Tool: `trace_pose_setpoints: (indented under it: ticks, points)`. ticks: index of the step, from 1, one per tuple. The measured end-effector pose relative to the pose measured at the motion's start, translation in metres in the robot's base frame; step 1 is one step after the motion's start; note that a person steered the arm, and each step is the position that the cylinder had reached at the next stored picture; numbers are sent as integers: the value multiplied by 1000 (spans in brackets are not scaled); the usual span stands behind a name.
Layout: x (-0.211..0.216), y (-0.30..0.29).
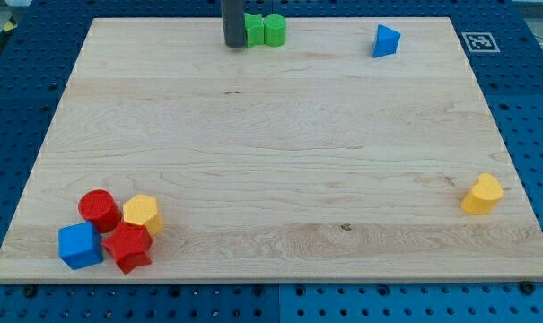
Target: Push the blue triangle to the bottom right of the green circle
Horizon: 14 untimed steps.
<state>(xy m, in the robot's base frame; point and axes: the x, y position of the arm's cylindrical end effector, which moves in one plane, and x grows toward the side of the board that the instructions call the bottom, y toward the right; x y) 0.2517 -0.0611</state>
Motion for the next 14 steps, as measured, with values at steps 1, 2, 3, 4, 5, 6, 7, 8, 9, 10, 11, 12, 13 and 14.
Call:
trace_pose_setpoints:
  ticks: [1,2,3,4,5,6,7,8,9,10,11,12,13,14]
  points:
    - [1,-3]
    - [27,-1]
    - [36,9]
    - [36,9]
    - [40,17]
    - [46,69]
    - [54,122]
    - [78,168]
    - [88,210]
    - [88,268]
    - [86,330]
    - [61,356]
    - [13,343]
    - [0,293]
